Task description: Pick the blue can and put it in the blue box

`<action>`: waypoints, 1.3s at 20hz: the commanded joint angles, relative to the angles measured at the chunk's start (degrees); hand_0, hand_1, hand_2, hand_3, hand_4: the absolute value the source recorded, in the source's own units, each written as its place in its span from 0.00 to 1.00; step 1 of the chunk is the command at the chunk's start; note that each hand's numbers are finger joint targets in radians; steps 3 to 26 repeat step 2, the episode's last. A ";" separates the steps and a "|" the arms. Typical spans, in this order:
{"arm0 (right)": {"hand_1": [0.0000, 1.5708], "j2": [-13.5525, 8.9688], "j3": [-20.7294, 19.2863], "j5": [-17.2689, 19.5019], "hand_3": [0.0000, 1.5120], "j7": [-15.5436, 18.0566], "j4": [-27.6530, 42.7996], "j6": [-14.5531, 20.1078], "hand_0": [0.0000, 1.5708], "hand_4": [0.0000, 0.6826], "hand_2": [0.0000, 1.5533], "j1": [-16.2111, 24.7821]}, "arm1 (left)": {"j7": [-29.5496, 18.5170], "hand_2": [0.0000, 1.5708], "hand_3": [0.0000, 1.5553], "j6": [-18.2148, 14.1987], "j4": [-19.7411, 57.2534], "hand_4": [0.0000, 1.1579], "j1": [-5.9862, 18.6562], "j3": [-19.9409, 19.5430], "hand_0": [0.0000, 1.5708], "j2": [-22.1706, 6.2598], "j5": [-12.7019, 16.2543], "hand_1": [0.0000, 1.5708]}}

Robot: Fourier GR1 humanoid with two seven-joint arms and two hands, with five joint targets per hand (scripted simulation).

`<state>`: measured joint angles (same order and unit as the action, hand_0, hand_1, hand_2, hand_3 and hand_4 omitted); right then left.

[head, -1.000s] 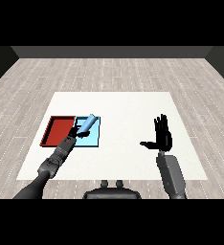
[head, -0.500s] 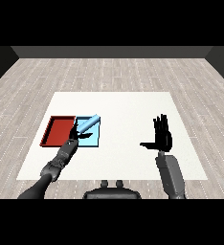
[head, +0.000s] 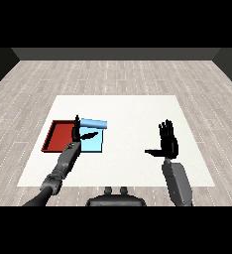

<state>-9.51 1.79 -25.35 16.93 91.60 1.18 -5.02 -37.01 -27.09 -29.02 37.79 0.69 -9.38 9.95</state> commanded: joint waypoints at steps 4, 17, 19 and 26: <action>0.00 -0.88 1.25 2.09 0.00 -1.33 0.90 0.52 0.00 0.00 0.00 0.38 | -6.65 0.00 0.00 6.59 -15.33 0.00 -8.56 2.56 0.00 2.78 1.66 0.00; 0.00 -0.88 1.25 2.09 0.00 -1.33 0.90 0.52 0.00 0.00 0.00 0.38 | -6.65 0.00 0.00 6.59 -15.33 0.00 -8.56 2.56 0.00 2.78 1.66 0.00; 0.00 -0.88 1.25 2.09 0.00 -1.33 0.90 0.52 0.00 0.00 0.00 0.38 | -6.65 0.00 0.00 6.59 -15.33 0.00 -8.56 2.56 0.00 2.78 1.66 0.00; 0.00 -0.88 1.25 2.09 0.00 -1.33 0.90 0.52 0.00 0.00 0.00 0.38 | -6.65 0.00 0.00 6.59 -15.33 0.00 -8.56 2.56 0.00 2.78 1.66 0.00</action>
